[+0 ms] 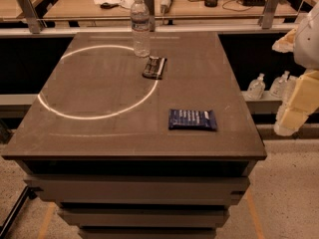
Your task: Move rxbar blueberry near rxbar chocolate
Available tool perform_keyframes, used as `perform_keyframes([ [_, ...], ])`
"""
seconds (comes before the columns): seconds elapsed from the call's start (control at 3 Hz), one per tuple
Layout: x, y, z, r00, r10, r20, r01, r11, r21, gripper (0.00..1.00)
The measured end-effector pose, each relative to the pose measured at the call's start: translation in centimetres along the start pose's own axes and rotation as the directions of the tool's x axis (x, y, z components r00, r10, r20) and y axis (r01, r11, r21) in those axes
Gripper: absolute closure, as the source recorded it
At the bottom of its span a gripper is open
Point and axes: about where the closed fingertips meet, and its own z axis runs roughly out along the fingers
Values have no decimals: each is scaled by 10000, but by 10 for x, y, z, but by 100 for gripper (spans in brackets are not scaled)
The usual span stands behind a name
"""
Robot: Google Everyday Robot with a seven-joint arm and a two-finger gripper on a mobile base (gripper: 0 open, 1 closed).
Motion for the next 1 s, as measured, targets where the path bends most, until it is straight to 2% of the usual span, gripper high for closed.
perform_keyframes([
  [0.67, -4, -9, 8, 9998, 103, -160, -99, 9997, 232, 0],
  [1.0, -21, -23, 53, 9976, 406, 565, -381, 9983, -449, 0],
])
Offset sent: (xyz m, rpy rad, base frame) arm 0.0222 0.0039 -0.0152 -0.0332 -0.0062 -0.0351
